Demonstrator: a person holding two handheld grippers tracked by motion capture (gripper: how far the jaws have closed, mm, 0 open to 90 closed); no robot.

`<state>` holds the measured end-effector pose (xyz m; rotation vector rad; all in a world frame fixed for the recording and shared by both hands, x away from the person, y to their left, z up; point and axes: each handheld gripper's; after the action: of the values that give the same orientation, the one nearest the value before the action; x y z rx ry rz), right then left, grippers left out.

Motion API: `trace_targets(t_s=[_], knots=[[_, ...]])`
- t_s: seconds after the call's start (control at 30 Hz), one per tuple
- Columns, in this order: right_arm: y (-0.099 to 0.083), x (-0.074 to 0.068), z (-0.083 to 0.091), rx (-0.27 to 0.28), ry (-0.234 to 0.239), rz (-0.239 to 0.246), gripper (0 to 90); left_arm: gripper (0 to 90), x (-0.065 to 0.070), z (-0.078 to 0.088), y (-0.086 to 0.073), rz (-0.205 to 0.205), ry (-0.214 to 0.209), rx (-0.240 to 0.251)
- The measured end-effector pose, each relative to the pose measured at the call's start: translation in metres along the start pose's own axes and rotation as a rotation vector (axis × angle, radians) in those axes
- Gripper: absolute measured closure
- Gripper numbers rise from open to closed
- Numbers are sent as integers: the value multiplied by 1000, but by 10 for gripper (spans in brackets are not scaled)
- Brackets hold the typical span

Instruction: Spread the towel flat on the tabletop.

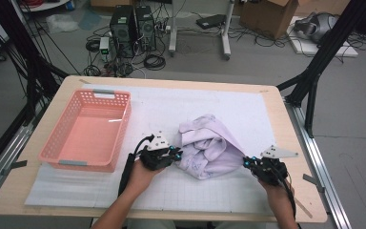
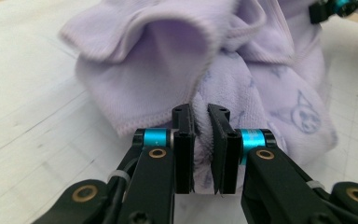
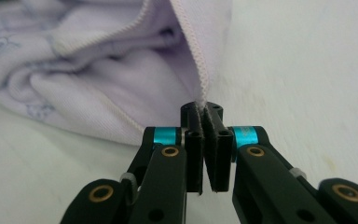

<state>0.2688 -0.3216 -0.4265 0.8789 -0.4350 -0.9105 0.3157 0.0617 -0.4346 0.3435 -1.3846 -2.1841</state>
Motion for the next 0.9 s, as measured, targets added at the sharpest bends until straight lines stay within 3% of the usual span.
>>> trace_targets(t_s=[0.1,0.2,0.23,0.27,0.3,0.33,0.37,0.4,0.43,0.47,0.5,0.53,0.57,0.6,0.63,0.67,0.7,0.77,0.8,0.83,0.87,0.9], knots=[[-16,-5,10,-55,6,13,875,810,-2,12,-9,16,10,4],[-19,-8,12,-61,33,26,849,811,-5,19,-16,42,7,18],[-15,-11,14,-22,16,49,682,811,-5,19,-16,41,8,21],[-15,-11,14,-22,16,49,682,811,-4,18,-16,35,8,23],[-5,-10,15,33,11,47,589,811,-3,17,-16,31,7,27],[-5,-10,15,33,11,47,589,811,-2,17,-15,24,6,28],[8,-9,10,78,4,60,552,810,-1,16,-15,19,4,28],[8,-9,10,78,4,60,552,810,-1,16,-15,17,1,32],[25,-9,-2,86,11,90,513,809,-1,16,-15,17,-2,32],[25,-9,-2,86,11,90,513,809,-1,16,-15,17,-2,34],[40,-11,-19,95,48,113,513,809,-1,17,-15,13,-6,40],[40,-11,-19,95,48,113,513,809,-1,17,-15,13,-6,40],[51,-15,-37,70,59,144,519,808,0,16,-15,13,-8,41],[51,-15,-37,70,59,144,519,808,0,16,-15,14,-10,41],[57,-17,-53,35,74,174,665,808,0,16,-15,13,-11,41],[57,-17,-53,35,74,174,665,808,-1,17,-15,13,-13,43],[59,-18,-58,19,76,191,764,808,0,17,-15,16,-14,45],[59,-15,-62,-6,35,215,833,808,0,17,-15,16,-18,46],[59,-11,-60,-11,3,201,836,808,0,17,-15,16,-19,48],[57,2,-51,1,-57,148,838,809,0,17,-16,17,-20,48],[57,2,-51,1,-57,148,838,809,0,18,-16,14,-20,45],[56,8,-45,5,-97,127,838,809,0,18,-16,13,-20,45]])
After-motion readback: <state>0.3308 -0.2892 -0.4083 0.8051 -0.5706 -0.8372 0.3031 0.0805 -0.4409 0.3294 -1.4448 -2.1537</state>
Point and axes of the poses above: each handheld gripper's, and its own axes: z roughly backward along the jaws, y roughly out of its top, x roughly to its right, and after that the axes turned 2 degrees about x, right-handed
